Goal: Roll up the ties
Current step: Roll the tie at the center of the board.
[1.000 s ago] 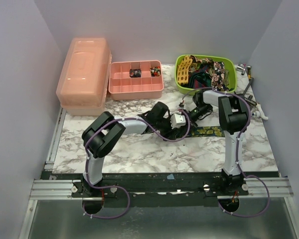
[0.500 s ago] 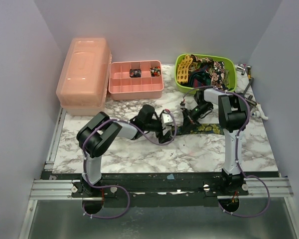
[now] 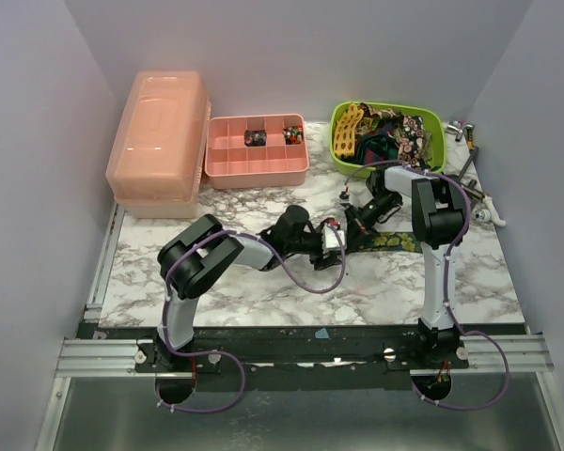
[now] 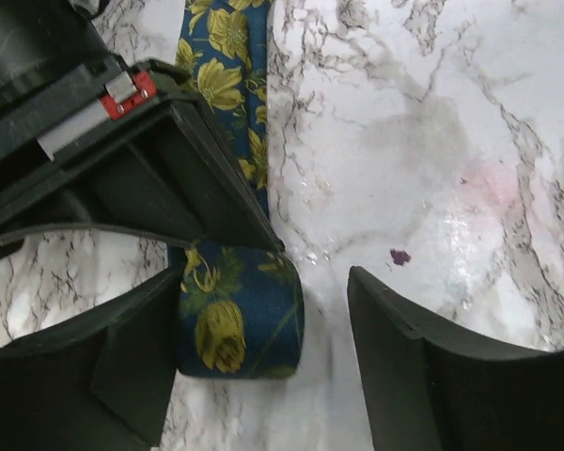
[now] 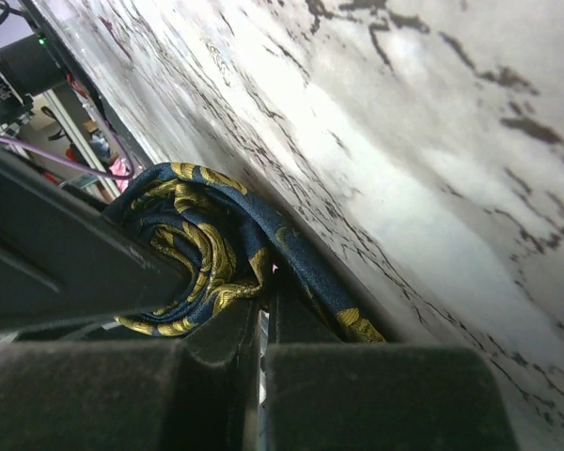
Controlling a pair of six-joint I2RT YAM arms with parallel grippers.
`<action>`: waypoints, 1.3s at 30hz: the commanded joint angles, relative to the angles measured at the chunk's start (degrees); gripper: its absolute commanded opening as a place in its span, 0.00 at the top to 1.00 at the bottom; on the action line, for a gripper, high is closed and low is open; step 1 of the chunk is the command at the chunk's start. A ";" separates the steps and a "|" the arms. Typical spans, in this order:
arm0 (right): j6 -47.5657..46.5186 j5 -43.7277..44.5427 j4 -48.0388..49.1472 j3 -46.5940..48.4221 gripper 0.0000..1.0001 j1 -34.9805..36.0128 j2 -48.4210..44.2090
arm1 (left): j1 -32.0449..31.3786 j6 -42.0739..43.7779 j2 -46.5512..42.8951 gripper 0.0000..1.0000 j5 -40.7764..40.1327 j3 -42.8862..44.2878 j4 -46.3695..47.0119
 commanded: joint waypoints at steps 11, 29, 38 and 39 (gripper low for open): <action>-2.31 5.38 -0.92 -4.63 1.00 -0.23 -0.02 | -1.32 6.54 3.44 0.69 -6.54 3.99 -22.83; -3.60 6.56 2.85 -3.58 0.69 -2.84 -7.39 | 2.42 0.35 0.71 0.92 0.63 2.99 -32.42; -3.07 20.87 11.78 -11.37 0.79 -2.66 -6.85 | 2.69 -8.49 -8.08 0.92 -1.07 -0.10 -26.13; -3.54 21.41 12.18 -11.95 0.79 -2.66 -7.06 | 2.69 -10.62 -9.58 0.92 -2.98 -0.43 -24.95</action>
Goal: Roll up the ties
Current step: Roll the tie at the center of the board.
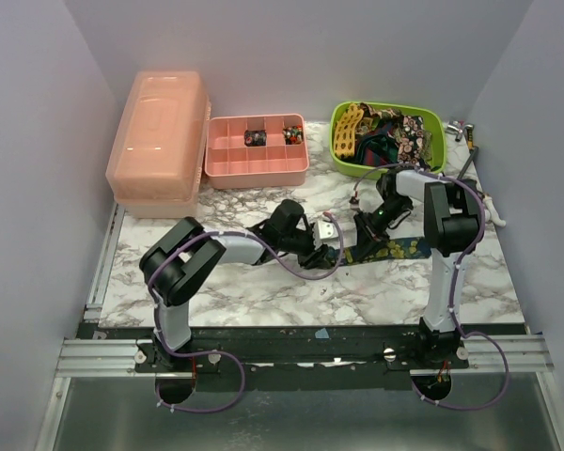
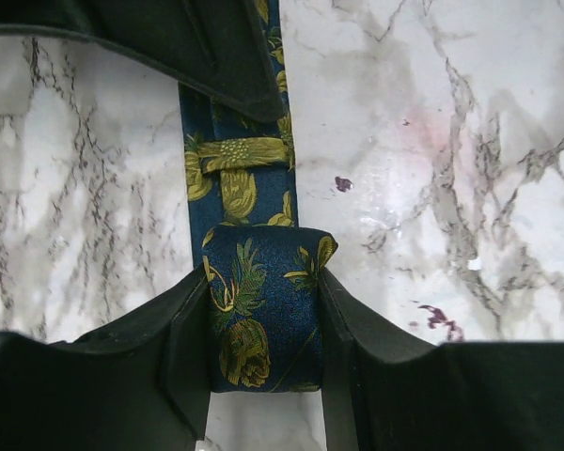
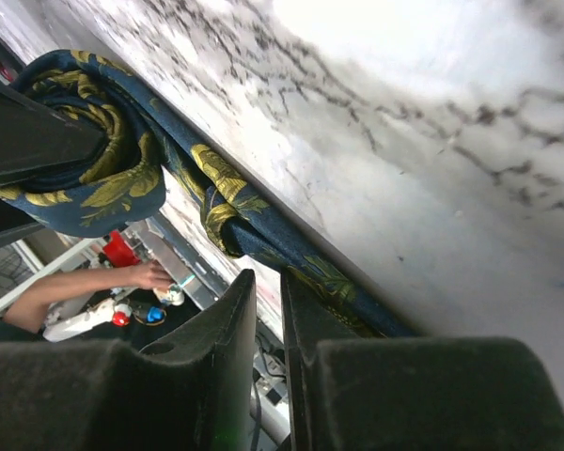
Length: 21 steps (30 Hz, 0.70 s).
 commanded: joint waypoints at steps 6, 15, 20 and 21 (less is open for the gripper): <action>-4.22 15.96 9.72 -6.74 0.80 -0.09 -0.38 | -0.38 -7.22 -5.37 0.92 -12.70 -3.27 -7.36; -4.41 10.21 5.32 -0.68 0.71 0.42 0.58 | -2.24 1.50 1.98 0.86 -18.83 -0.44 -18.75; -4.23 -2.69 -4.41 6.35 0.51 1.08 -0.95 | -2.57 0.49 3.69 0.80 -18.11 1.62 -21.78; -4.02 -5.30 -5.57 6.70 0.47 1.37 -1.44 | -2.60 0.19 3.87 0.79 -17.97 1.91 -22.16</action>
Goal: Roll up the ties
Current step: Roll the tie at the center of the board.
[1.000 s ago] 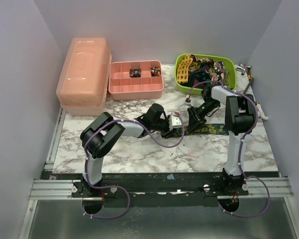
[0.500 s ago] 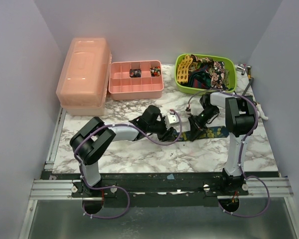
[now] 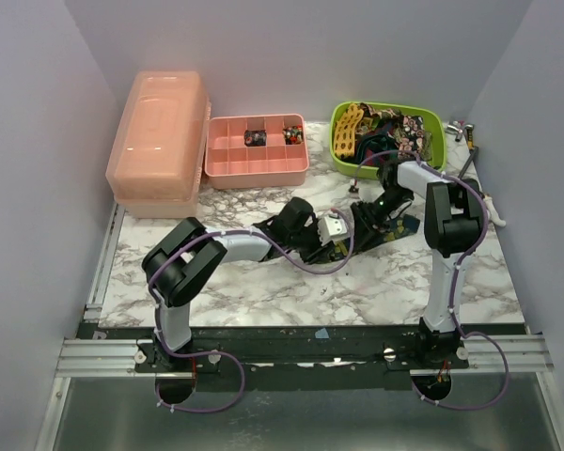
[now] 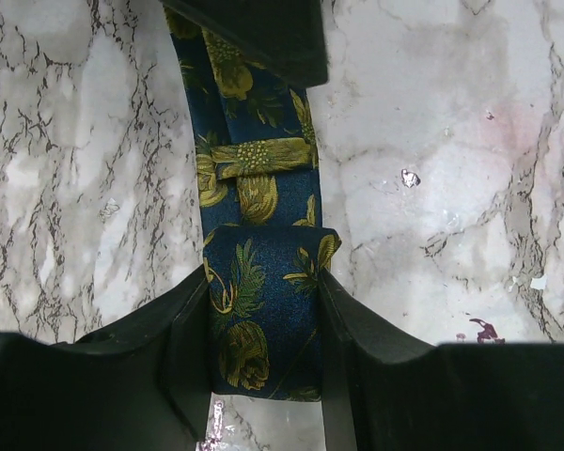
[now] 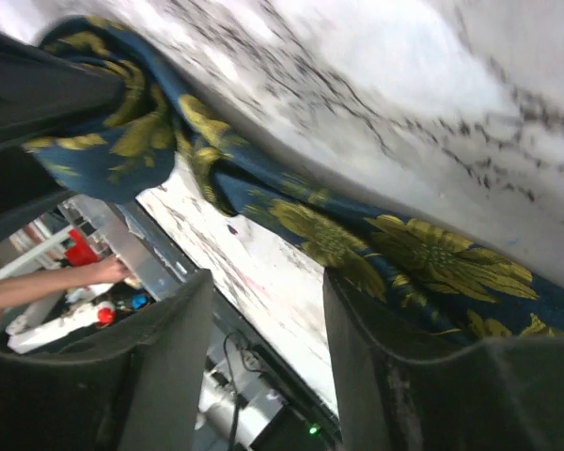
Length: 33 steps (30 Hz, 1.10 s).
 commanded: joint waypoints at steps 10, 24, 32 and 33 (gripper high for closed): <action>8.75 -17.36 5.94 2.79 0.37 5.96 -1.46 | -0.37 1.38 5.74 0.78 -2.43 0.28 -15.10; 8.95 -13.40 10.23 0.25 0.99 7.63 3.95 | -0.28 1.02 6.20 0.68 -0.53 1.66 -15.35; 10.43 -8.69 15.92 -5.16 1.00 5.73 3.07 | 2.91 -2.75 0.64 0.42 10.87 -4.61 0.99; 10.41 -8.15 16.36 -5.51 1.00 5.67 3.21 | 3.09 -3.29 0.49 0.42 11.61 -5.14 3.49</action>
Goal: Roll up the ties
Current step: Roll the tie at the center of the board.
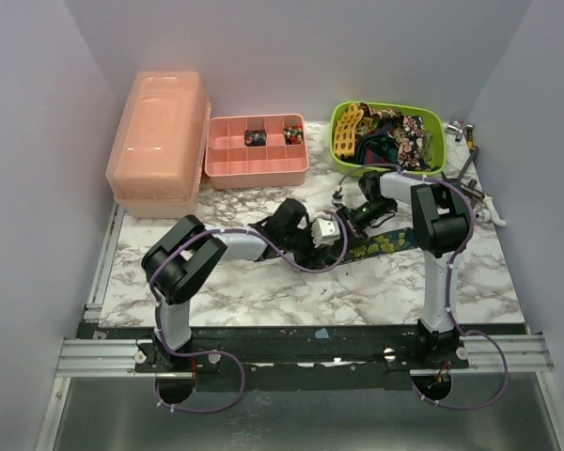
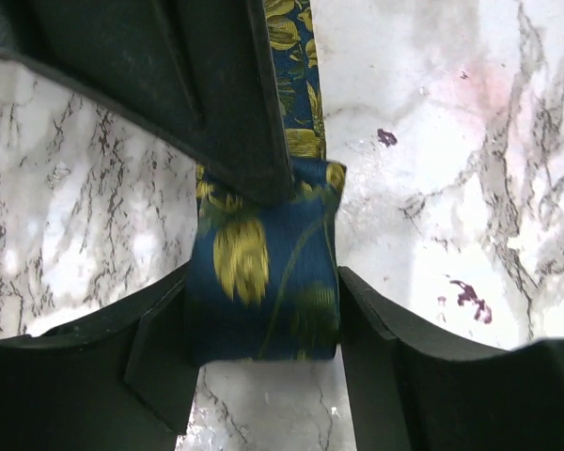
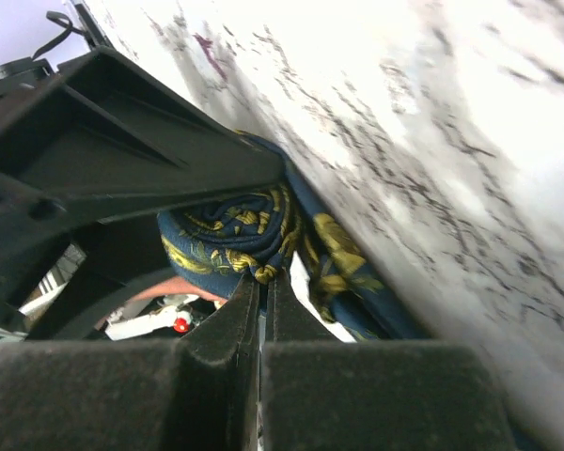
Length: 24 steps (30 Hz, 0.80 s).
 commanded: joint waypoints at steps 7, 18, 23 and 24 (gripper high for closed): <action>-1.27 11.47 9.89 -4.56 1.00 -1.00 1.91 | 1.53 -5.47 1.48 0.41 10.19 -3.50 13.96; 1.00 13.37 14.73 -8.11 1.00 -0.97 0.21 | 0.22 -5.71 5.63 0.51 7.83 -0.98 15.97; 6.56 13.05 20.48 -11.83 0.99 -0.96 -8.47 | 0.13 -1.41 5.38 0.74 0.63 -1.12 5.82; 7.70 13.02 21.68 -13.00 0.93 -0.95 -10.99 | 0.13 -0.58 5.07 0.76 0.01 -1.79 4.52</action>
